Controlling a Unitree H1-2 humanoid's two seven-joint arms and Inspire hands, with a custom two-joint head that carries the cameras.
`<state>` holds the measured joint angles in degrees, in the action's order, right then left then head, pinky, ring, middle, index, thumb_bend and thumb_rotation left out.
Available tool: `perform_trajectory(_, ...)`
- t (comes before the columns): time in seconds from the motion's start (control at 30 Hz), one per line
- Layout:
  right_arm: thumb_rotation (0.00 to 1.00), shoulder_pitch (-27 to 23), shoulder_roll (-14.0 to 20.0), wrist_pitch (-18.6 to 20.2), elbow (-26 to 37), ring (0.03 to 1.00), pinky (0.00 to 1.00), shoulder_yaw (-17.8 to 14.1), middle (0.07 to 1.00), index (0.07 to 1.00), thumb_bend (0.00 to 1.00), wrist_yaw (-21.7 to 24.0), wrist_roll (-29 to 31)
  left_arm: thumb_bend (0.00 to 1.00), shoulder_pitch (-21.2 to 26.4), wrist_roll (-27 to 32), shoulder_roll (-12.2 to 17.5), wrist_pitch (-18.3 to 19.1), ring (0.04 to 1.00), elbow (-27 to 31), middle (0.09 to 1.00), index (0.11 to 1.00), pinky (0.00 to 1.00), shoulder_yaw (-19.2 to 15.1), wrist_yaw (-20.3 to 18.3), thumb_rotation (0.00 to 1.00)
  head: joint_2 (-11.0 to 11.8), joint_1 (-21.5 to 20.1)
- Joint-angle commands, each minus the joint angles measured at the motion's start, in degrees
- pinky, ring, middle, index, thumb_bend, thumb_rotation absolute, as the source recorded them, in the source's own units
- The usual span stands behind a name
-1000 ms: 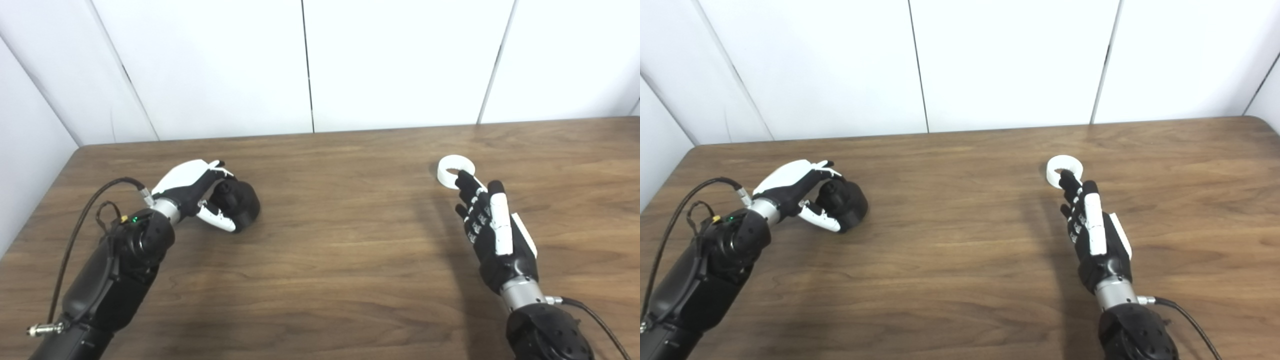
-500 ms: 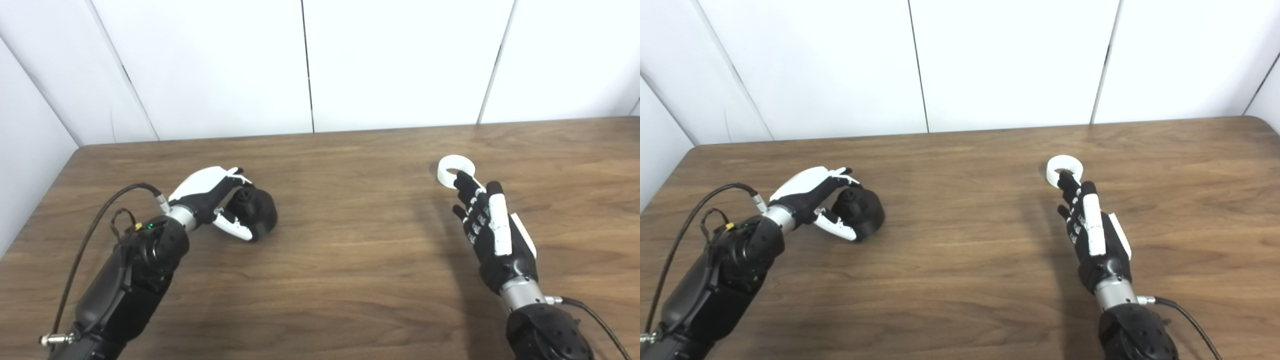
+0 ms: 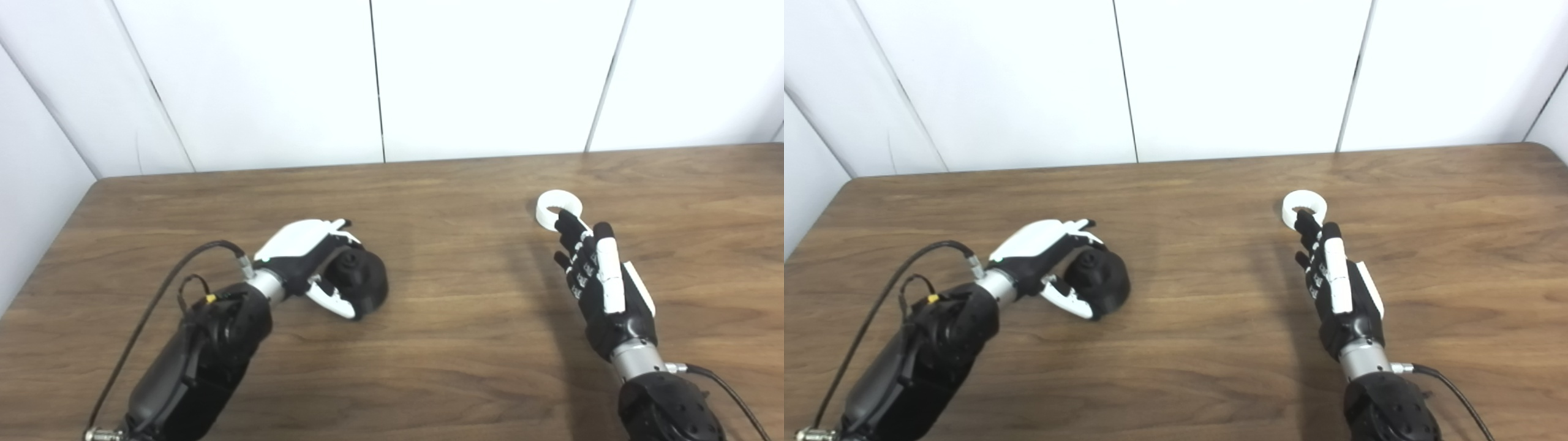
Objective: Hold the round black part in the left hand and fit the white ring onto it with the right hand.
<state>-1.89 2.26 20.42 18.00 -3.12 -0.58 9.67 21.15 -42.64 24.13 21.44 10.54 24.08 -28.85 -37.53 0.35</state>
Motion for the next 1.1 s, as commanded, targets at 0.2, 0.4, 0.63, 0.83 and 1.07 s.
perform_trajectory(0.2, 1.0, -1.29, -0.54, -1.15, 2.77, 1.0, 0.99, 0.0, 0.943, 0.912, 0.59, 0.31, 0.25, 0.88, 0.13, -2.22, -2.74, -3.3, 1.0, 2.77, 0.994, 0.74, 1.0, 2.48, 0.63, 0.25, -0.1, -0.7)
perform_trajectory(0.4, 1.0, -1.21, -0.61, -0.77, 3.27, 1.0, 1.0, -0.25, 0.941, 0.912, 0.58, 0.01, 0.26, 0.92, -1.12, -3.4, -5.5, -4.52, 1.0, 2.88, 0.985, 0.724, 1.0, 4.22, 1.15, 0.23, -0.16, -1.27)
perform_trajectory(0.63, 1.0, -1.47, -0.37, 0.01, 3.75, 1.0, 1.0, -0.49, 0.953, 0.919, 0.58, 0.03, 0.39, 0.91, -2.0, -4.63, -8.93, -4.96, 1.0, 2.83, 0.992, 0.731, 1.0, 6.21, 0.75, 0.24, -0.2, -1.31)
perform_trajectory(0.83, 1.0, -1.78, -0.38, 0.49, 4.01, 1.0, 1.0, -0.49, 0.953, 0.92, 0.59, -0.12, 0.22, 0.92, -2.75, -5.29, -10.42, -5.37, 1.0, 3.15, 0.993, 0.734, 1.0, 7.53, 0.49, 0.25, -0.38, -1.29)
perform_trajectory(1.07, 1.0, -1.75, -0.81, 0.77, 4.31, 1.0, 1.0, -0.47, 0.949, 0.916, 0.57, -0.39, 0.25, 0.91, -3.7, -6.0, -11.39, -4.78, 1.0, 4.08, 0.995, 0.741, 1.0, 8.63, -0.85, 0.23, -0.58, -1.66)
